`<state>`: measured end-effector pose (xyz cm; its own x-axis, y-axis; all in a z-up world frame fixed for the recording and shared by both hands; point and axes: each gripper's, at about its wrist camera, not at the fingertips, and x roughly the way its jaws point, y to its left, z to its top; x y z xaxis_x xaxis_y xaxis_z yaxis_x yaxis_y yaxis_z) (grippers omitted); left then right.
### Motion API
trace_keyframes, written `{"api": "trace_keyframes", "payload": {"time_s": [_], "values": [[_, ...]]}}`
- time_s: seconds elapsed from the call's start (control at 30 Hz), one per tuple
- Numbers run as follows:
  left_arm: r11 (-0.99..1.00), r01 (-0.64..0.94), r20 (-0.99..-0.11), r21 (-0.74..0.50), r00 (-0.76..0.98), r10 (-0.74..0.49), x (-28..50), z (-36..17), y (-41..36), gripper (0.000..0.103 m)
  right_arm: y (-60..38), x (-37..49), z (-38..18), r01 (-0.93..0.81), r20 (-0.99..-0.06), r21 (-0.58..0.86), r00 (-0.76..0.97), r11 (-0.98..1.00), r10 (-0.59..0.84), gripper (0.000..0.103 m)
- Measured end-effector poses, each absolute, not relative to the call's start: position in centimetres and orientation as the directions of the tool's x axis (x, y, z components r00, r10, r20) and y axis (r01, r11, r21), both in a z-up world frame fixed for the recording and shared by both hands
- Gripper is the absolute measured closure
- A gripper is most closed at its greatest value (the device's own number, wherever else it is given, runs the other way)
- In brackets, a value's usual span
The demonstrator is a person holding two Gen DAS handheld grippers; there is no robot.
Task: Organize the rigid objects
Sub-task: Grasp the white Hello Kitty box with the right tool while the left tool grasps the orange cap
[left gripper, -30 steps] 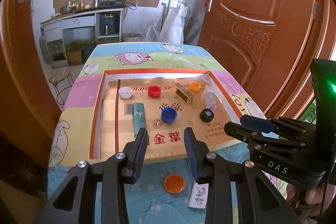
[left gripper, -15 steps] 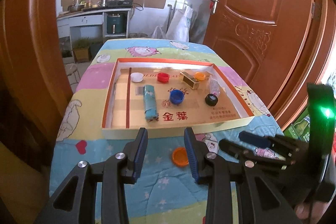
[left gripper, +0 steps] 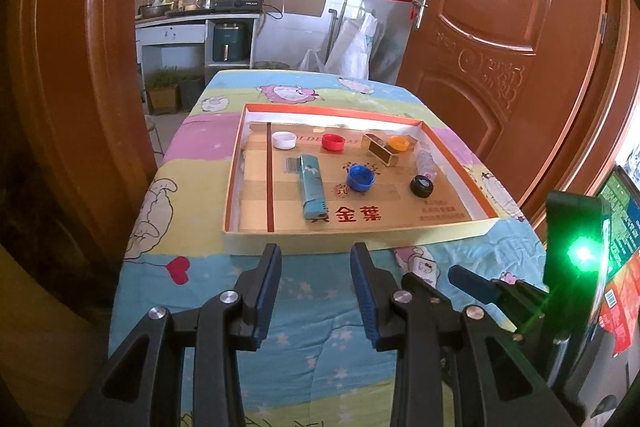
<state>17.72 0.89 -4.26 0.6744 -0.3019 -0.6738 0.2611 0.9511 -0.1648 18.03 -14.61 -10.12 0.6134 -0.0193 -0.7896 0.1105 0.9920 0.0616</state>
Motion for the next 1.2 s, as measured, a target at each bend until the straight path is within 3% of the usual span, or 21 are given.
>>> {"api": "trace_keyframes", "payload": {"time_s": [0.17,0.37,0.73,1.13,1.2], "values": [[0.952,0.255,-0.68,-0.169,0.669,-0.3,17.7,-4.8,1.4,0.067,-13.1,18.0,-11.4,0.093,-0.795,-0.022,0.602,0.995,-0.074,0.053],[0.941,0.29,-0.695,-0.175,0.64,-0.327,17.8,-5.3,0.9,0.067,-14.0,17.5,-11.3,0.037,-0.794,-0.011,0.607,0.999,-0.032,0.074],[0.892,0.444,-0.761,-0.084,0.55,-0.345,17.6,-8.0,-5.4,0.067,-19.1,14.5,-11.1,0.044,-0.794,-0.021,0.606,0.999,-0.044,0.075],[0.904,0.426,-0.793,-0.035,0.539,-0.284,19.2,-9.9,-6.9,0.067,-20.0,13.7,-11.2,0.028,-0.786,0.011,0.618,1.0,-0.009,0.075],[0.91,0.415,-0.788,-0.028,0.551,-0.275,19.2,-9.8,-6.7,0.074,-20.0,13.7,-11.2,0.026,-0.785,0.003,0.619,1.0,-0.014,0.075]]}}
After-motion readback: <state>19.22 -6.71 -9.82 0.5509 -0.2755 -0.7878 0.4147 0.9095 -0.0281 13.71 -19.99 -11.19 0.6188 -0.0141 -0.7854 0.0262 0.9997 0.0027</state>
